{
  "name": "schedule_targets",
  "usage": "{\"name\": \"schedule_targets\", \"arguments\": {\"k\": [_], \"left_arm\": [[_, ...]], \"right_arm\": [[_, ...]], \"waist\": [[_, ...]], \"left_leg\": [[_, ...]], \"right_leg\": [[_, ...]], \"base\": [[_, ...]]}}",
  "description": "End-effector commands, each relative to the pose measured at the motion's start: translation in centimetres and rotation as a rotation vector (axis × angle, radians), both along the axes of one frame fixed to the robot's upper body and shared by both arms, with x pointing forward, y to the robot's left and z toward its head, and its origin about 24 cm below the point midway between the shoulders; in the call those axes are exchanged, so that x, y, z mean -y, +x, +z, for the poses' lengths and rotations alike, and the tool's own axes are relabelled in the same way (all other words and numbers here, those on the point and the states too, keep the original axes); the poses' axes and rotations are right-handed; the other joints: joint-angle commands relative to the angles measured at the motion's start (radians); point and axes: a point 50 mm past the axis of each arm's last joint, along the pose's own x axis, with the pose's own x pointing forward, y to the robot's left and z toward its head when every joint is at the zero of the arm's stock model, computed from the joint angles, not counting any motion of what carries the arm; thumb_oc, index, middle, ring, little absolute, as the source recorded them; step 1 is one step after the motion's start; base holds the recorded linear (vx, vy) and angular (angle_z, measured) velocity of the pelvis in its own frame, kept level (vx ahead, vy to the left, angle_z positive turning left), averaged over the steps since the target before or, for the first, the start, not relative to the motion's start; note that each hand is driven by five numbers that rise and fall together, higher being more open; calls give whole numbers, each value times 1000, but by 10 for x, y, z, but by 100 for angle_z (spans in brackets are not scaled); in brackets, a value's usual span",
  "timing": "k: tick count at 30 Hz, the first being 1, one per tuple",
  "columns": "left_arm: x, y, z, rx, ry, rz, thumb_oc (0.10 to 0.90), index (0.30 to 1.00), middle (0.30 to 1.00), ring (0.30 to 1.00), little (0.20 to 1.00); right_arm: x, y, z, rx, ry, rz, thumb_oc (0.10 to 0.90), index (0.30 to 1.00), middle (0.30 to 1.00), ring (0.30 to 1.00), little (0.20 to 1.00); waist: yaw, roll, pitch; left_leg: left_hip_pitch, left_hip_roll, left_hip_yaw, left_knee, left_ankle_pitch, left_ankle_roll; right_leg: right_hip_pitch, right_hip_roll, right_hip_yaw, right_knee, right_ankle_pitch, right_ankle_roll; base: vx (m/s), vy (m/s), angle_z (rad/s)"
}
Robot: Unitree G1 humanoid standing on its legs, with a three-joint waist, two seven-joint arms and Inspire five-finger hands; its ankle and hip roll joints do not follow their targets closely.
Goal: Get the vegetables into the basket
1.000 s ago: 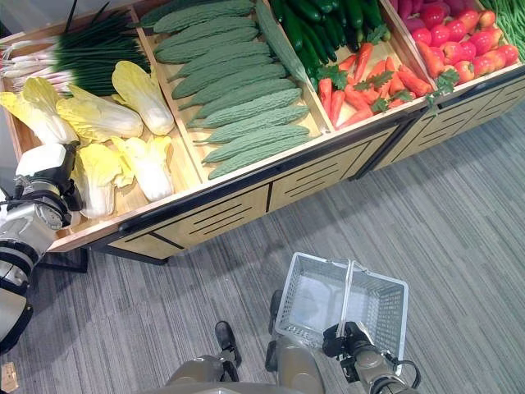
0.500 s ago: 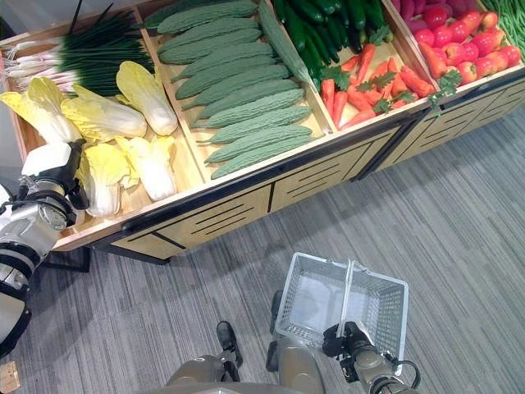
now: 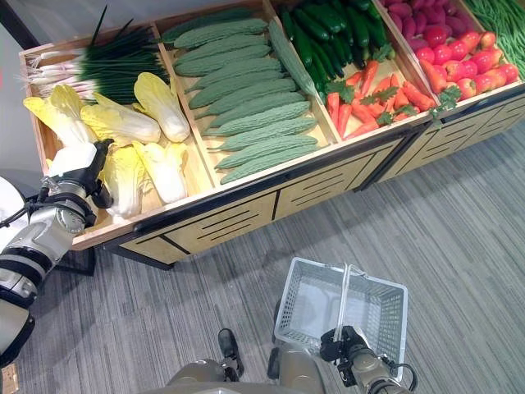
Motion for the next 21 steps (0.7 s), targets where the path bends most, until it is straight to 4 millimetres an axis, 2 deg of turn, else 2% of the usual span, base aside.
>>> {"name": "schedule_targets", "arguments": {"k": [1,11,15,21], "left_arm": [[92,34,33,221,-266,-314,900,1000,1000,1000,1000],[87,43,30,170,-269,-252,900,1000,1000,1000,1000],[72,44,21,120,-248,-162,900,1000,1000,1000,1000],[58,39,18,138,-268,-118,900,1000,1000,1000,1000]], "right_arm": [[18,-20,-2,-110,-73,67,400,300,300,300,300],[21,-13,1,-104,-93,87,400,300,300,300,300],[21,-9,2,-95,-96,81,400,300,300,300,300],[22,-11,1,-101,-94,74,400,300,300,300,300]], "waist": [[-78,78,-10],[-91,73,-6],[-91,66,5],[-77,69,10]], "left_leg": [[19,75,-20,2,-52,-71],[-17,81,-10,2,-39,-72],[-39,89,-2,2,-33,-74],[-30,91,-4,2,-34,-76]], "right_leg": [[96,11,-11,-1,-142,83],[57,16,3,-1,-130,83],[32,22,12,-1,-125,80],[40,23,9,-1,-132,76]], "base": [[0,0,0],[5,-6,-12],[47,-30,-15],[46,-14,1]]}}
